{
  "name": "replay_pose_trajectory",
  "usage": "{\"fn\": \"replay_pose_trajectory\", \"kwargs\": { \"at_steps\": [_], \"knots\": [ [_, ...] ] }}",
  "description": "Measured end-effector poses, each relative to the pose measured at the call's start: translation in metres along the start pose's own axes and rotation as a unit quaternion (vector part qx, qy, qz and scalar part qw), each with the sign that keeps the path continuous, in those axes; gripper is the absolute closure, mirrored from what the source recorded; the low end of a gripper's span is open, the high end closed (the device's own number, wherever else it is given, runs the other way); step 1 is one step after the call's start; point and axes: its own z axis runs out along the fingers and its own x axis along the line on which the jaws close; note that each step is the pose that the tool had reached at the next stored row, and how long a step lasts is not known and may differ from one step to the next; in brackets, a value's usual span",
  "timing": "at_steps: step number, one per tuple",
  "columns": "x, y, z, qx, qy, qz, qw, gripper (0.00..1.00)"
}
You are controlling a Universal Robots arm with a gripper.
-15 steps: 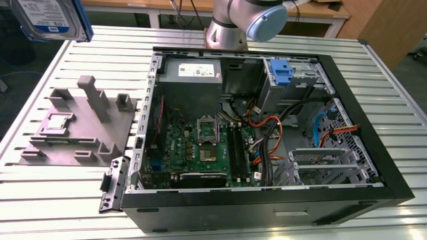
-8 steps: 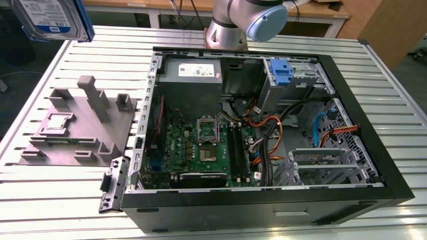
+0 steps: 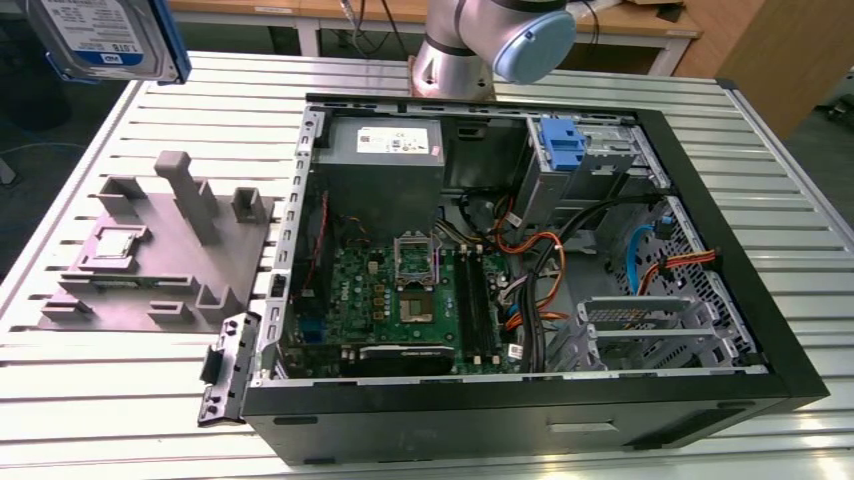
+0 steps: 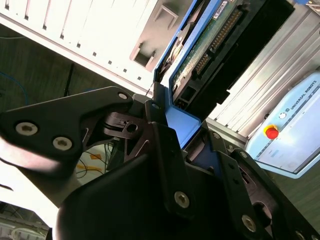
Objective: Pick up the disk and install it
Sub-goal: 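Pick up the disk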
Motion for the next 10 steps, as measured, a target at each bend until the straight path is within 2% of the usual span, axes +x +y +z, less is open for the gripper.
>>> {"fn": "replay_pose_trajectory", "kwargs": {
  "at_steps": [10],
  "knots": [
    [0.0004,-0.0002,-0.0022,0.0000,0.0000,0.000,1.0000,0.63]
  ]
}}
